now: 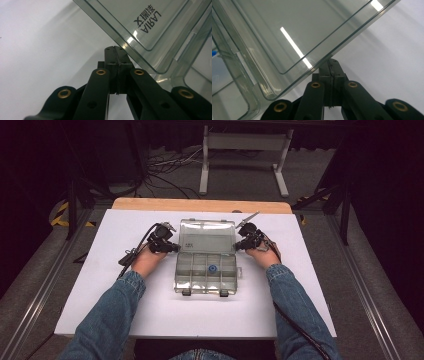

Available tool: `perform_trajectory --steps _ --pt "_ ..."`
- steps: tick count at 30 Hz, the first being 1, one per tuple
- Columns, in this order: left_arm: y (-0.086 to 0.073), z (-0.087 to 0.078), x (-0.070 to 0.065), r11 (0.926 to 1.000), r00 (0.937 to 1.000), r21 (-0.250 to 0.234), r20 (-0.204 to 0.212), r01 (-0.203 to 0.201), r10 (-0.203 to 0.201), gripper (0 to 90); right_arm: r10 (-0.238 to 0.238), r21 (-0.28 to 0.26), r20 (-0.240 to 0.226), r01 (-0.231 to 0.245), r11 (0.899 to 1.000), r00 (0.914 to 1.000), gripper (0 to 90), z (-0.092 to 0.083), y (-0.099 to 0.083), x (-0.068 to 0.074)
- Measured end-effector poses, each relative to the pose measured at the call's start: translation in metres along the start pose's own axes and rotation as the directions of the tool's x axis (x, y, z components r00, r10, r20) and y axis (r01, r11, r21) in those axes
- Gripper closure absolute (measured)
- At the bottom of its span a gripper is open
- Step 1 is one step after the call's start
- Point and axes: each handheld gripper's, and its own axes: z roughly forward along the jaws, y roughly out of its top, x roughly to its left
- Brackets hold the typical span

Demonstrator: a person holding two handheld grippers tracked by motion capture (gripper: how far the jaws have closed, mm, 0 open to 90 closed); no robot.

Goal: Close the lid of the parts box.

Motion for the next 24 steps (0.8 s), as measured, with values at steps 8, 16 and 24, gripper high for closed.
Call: perform_trajectory --steps 8,16,24 --pt "0.002 -0.004 -0.002 0.9996 0.9997 -0.028 -0.023 -0.001 0.000 89.7 0.002 -0.029 -0.004 -0.002 1.000 1.0000 90.0 -0.006 0.001 -0.001" --pt "0.004 -0.011 -0.003 0.9981 0.9991 -0.061 -0.042 -0.006 0.003 89.7 0.013 -0.071 -0.001 -0.013 0.997 0.9999 90.0 -0.014 0.003 -0.002" --pt "0.006 -0.018 -0.005 0.9962 0.9987 -0.086 -0.050 -0.015 0.011 89.8 0.007 -0.110 0.007 -0.006 0.994 1.0000 90.0 -0.023 0.006 -0.001"
